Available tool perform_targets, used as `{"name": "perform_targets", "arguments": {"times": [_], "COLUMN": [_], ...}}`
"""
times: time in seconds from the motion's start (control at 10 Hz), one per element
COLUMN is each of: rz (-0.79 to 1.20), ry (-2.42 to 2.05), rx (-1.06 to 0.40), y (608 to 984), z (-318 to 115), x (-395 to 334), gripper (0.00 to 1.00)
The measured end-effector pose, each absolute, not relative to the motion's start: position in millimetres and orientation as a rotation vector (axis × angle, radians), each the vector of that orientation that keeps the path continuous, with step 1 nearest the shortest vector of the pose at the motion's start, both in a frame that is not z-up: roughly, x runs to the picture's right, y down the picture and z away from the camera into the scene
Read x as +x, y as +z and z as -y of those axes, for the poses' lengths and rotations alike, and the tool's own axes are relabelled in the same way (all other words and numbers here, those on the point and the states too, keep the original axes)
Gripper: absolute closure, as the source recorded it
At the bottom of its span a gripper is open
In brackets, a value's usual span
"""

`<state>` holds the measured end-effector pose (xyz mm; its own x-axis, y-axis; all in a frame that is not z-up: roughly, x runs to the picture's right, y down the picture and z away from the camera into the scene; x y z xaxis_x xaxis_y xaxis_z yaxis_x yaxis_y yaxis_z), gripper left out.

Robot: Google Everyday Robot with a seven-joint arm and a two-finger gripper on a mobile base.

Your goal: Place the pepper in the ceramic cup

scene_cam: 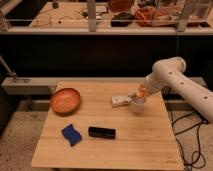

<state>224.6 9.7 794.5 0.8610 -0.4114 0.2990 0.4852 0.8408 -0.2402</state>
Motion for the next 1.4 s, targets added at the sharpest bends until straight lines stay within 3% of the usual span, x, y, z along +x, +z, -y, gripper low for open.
{"name": "perform_targets", "arguments": {"times": [0.1, 0.3, 0.5, 1.2, 1.4], "rz": [0.241, 0.240, 0.239, 0.239, 0.238], "ry": [-0.480, -0.483, -0.485, -0.491, -0.492], "rx": [-0.315, -0.312, -0.310, -0.303, -0.300], "y": [794.7, 794.5, 794.7, 794.7, 794.6], "z": [-9.8, -9.4, -9.6, -9.8, -9.7], "x": [224.4, 223.5, 223.7, 221.2, 220.5], "gripper": [0.69, 0.72, 0.65, 0.77, 0.61]}}
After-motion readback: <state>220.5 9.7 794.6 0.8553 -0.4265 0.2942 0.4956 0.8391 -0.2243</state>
